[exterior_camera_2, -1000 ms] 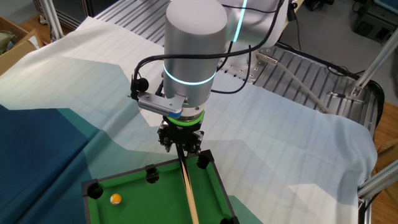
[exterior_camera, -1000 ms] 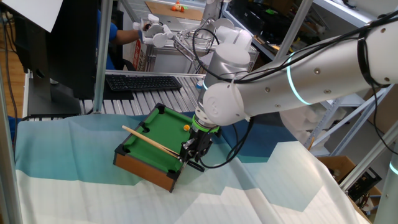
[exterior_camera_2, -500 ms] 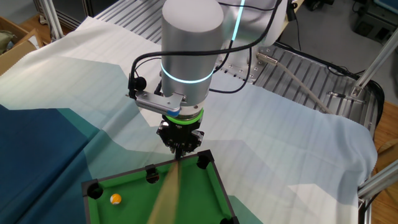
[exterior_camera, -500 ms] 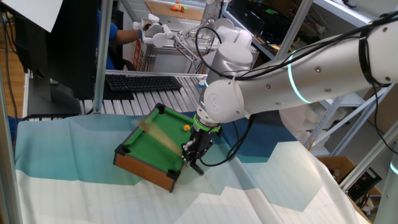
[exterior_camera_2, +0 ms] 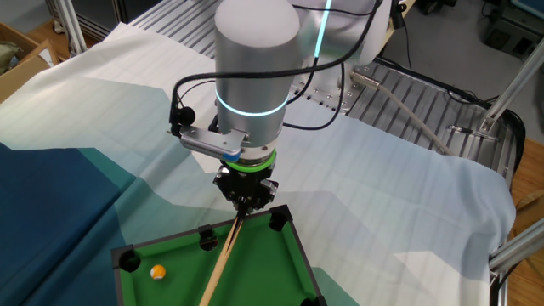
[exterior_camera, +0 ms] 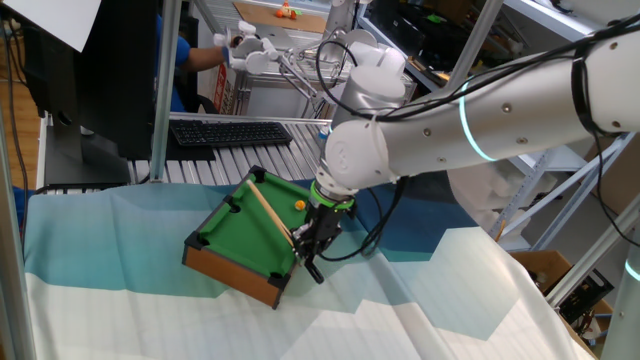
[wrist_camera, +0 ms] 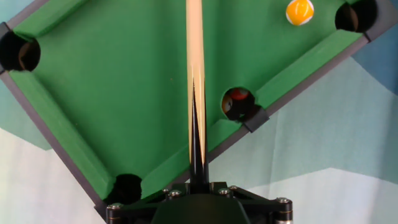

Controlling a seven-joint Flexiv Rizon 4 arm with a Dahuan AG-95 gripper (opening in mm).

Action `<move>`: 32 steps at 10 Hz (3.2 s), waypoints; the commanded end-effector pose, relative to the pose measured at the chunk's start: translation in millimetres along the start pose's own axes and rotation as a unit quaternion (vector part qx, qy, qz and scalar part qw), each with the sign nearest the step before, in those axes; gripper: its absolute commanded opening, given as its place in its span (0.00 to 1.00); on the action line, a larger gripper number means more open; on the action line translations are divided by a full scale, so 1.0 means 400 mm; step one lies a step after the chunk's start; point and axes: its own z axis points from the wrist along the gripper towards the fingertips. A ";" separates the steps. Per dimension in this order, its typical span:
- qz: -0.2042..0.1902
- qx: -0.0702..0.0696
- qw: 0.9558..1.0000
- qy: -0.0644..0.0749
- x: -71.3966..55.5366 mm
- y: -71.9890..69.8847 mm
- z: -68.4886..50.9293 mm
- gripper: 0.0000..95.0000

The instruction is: Hit the pool ball

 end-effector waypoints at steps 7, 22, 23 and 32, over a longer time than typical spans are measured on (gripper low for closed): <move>0.154 0.011 0.988 0.012 0.081 0.052 -0.169 0.00; 0.359 0.012 0.933 0.010 0.204 0.110 -0.175 0.00; 0.368 0.007 0.930 0.012 0.200 0.109 -0.172 0.00; 0.328 -0.023 0.944 0.003 0.176 0.096 -0.164 0.00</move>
